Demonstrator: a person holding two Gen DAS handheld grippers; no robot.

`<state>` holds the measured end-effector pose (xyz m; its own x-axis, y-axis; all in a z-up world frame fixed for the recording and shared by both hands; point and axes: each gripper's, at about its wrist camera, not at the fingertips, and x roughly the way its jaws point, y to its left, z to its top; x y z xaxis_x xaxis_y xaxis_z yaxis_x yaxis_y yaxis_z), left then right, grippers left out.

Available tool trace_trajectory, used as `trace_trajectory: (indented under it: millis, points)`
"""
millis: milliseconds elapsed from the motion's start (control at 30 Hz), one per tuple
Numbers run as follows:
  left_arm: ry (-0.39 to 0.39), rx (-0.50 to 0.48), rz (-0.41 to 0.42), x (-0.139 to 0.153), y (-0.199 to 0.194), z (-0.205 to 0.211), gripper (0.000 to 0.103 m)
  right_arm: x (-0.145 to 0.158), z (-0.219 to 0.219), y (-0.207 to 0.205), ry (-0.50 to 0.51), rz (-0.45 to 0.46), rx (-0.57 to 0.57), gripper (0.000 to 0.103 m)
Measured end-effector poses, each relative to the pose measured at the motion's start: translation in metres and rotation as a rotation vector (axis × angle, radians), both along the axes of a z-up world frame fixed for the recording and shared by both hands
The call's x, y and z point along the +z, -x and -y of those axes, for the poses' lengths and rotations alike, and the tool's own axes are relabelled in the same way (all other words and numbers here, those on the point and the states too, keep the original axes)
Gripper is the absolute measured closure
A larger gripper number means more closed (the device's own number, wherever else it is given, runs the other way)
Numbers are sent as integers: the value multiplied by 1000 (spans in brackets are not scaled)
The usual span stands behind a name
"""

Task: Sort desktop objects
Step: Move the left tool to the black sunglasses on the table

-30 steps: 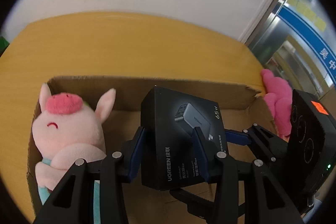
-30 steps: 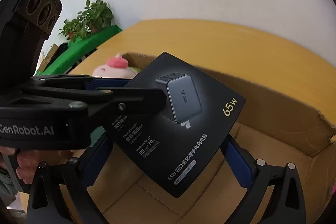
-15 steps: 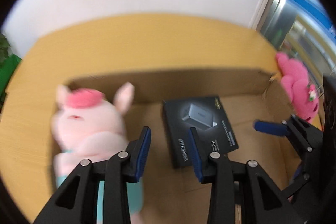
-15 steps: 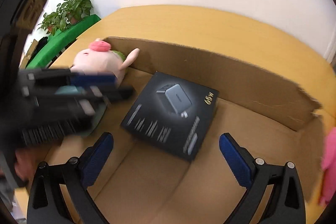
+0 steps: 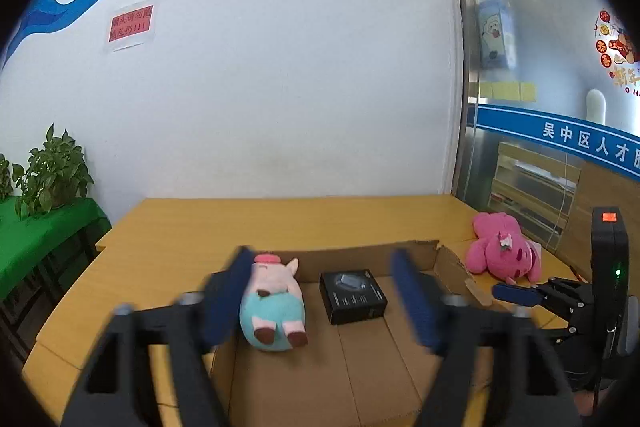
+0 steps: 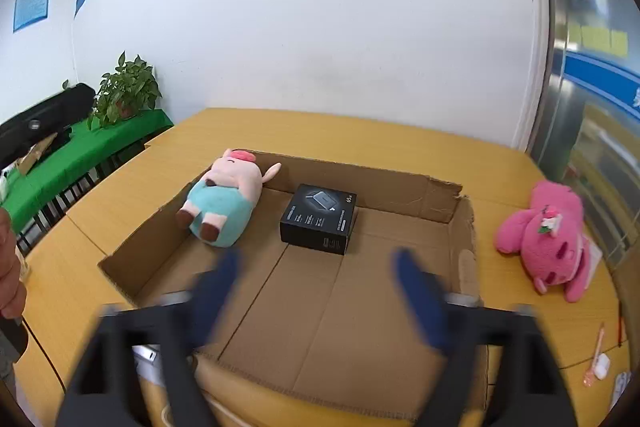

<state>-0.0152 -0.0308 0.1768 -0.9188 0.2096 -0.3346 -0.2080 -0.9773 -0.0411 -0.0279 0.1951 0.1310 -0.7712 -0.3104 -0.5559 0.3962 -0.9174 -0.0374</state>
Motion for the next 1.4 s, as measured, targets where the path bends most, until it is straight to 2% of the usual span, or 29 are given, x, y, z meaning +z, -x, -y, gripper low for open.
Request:
trace_trajectory:
  millis: [33,67,100,133,167,200,233,267,367,633,700,833,933,1000,1133,1233,1400]
  points:
    - [2,-4,36,-6,-2,-6,96,-1,2,-11,-10,-2,-4,64]
    - [-15,-11,62,-11,-6,-6,97,0,2,-21,0,-7,0,60]
    - [-33,-17,73,-15,-11,-6,97,0,3,-30,5,-11,1,52]
    - [-43,-20,72,-19,-20,-5,97,0,3,-38,7,-16,-1,16]
    - [-53,-25,61,-22,-27,-5,91,0,3,-46,7,-23,-6,0]
    - [-58,-26,53,-22,-36,-4,64,2,-2,-57,11,-42,-8,0]
    - [-61,-20,44,-24,-45,-4,43,2,-4,-66,9,-53,-9,0]
    - [-69,-12,27,-26,-52,-6,14,-1,-5,-72,0,-59,-13,0]
    - [-78,-10,-28,-27,-74,-8,13,-9,-12,-85,9,-48,-22,0]
    - [-41,-75,-29,-36,-93,-31,13,-27,-44,-102,57,0,-72,0]
    - [-45,-97,-7,-41,-94,-39,13,-32,-54,-103,64,14,-84,0]
    - [-51,-159,52,-58,-94,-57,13,-54,-93,-101,126,91,-129,0]
    - [-42,-226,115,-77,-92,-78,13,-83,-138,-96,244,213,-155,0]
    - [-45,-308,179,-91,-87,-97,13,-99,-161,-98,307,273,-164,0]
    - [-57,-491,299,-121,-73,-142,13,-129,-207,-113,418,354,-251,0]
    - [-2,-577,377,-146,-58,-180,13,-147,-230,-128,472,396,-298,0]
    - [167,-616,514,-192,-46,-227,14,-166,-256,-149,527,435,-335,0]
